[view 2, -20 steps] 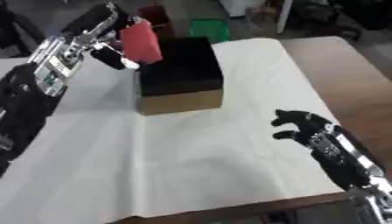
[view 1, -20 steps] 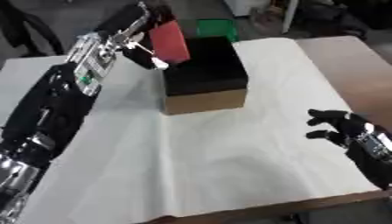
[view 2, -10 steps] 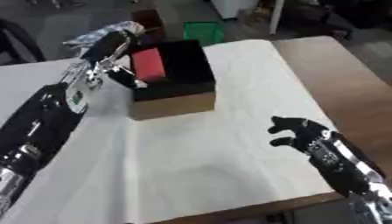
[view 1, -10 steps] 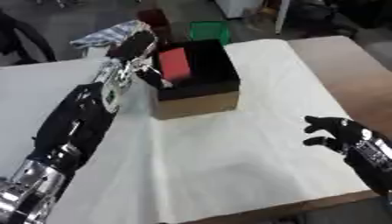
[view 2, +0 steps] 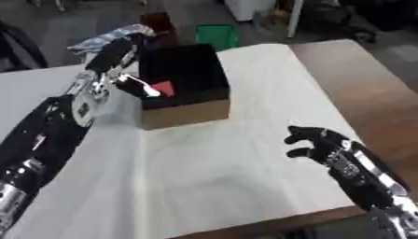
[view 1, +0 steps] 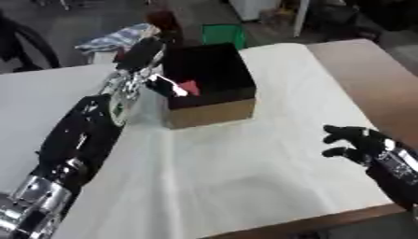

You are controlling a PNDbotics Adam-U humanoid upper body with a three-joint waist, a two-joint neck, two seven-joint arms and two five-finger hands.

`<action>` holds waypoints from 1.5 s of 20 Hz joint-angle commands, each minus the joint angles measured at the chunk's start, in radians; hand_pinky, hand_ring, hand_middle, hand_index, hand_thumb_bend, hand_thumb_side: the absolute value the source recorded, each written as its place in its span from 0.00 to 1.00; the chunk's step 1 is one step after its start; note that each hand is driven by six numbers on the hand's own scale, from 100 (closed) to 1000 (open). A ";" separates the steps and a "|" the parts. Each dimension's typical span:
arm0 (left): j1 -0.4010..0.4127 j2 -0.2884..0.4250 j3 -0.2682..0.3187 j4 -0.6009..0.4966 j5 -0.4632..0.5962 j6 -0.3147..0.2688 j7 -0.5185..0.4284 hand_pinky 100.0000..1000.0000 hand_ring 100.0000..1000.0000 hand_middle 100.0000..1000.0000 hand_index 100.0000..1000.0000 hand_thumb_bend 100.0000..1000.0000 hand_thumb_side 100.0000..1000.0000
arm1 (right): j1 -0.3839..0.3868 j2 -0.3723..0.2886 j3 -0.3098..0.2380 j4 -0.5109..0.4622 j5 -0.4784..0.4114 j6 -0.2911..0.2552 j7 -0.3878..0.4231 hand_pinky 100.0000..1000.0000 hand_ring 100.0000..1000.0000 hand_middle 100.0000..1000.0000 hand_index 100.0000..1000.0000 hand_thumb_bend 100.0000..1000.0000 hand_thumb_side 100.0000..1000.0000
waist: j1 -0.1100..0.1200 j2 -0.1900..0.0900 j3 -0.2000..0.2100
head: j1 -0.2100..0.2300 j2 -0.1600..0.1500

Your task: Pick up objects on the table and place them in the box.

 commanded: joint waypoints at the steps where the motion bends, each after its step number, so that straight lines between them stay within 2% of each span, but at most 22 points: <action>1: -0.003 0.064 -0.007 -0.100 0.115 -0.017 0.003 0.62 0.59 0.59 0.75 0.91 0.18 | -0.006 -0.019 -0.015 -0.011 -0.002 -0.003 -0.006 0.74 1.00 0.69 0.80 0.00 0.75 | -0.007 -0.011 0.011 | -0.011 -0.008; 4: 0.044 0.132 -0.031 -0.244 0.254 -0.022 -0.045 0.61 0.57 0.56 0.72 0.90 0.16 | 0.000 -0.021 -0.024 -0.011 0.001 -0.006 -0.015 0.74 1.00 0.69 0.80 0.00 0.75 | -0.010 -0.011 0.033 | -0.024 -0.005; 8: 0.157 0.240 -0.037 -0.488 0.463 -0.004 -0.130 0.61 0.57 0.56 0.72 0.92 0.15 | 0.005 -0.021 -0.035 -0.011 0.004 -0.009 -0.026 0.74 1.00 0.69 0.80 0.00 0.75 | -0.011 -0.012 0.063 | -0.038 0.004; 11: 0.253 0.294 -0.012 -0.646 0.591 0.021 -0.183 0.61 0.57 0.56 0.73 0.91 0.15 | 0.008 -0.020 -0.041 -0.010 0.006 -0.010 -0.032 0.74 1.00 0.69 0.80 0.00 0.74 | -0.012 -0.013 0.082 | -0.040 0.010; 14: 0.348 0.313 0.026 -0.761 0.664 0.054 -0.198 0.61 0.57 0.56 0.73 0.91 0.15 | 0.011 -0.018 -0.045 -0.010 0.007 -0.010 -0.036 0.74 1.00 0.69 0.80 0.00 0.74 | -0.017 -0.013 0.106 | -0.037 0.018; 20: 0.521 0.306 0.082 -0.901 0.698 0.095 -0.200 0.61 0.57 0.56 0.73 0.93 0.17 | 0.015 -0.016 -0.052 -0.011 0.008 -0.011 -0.043 0.74 1.00 0.69 0.80 0.00 0.74 | -0.022 -0.011 0.133 | -0.027 0.042; 25: 0.612 0.285 0.111 -0.947 0.682 0.112 -0.208 0.60 0.57 0.56 0.73 0.93 0.18 | 0.016 -0.012 -0.053 -0.011 0.008 -0.011 -0.046 0.74 1.00 0.69 0.80 0.00 0.74 | -0.027 -0.009 0.147 | -0.024 0.055; 30: 0.669 0.259 0.129 -0.960 0.667 0.117 -0.211 0.60 0.57 0.55 0.72 0.93 0.19 | 0.018 -0.010 -0.055 -0.011 0.008 -0.011 -0.049 0.74 1.00 0.69 0.80 0.00 0.74 | -0.029 -0.008 0.153 | -0.025 0.063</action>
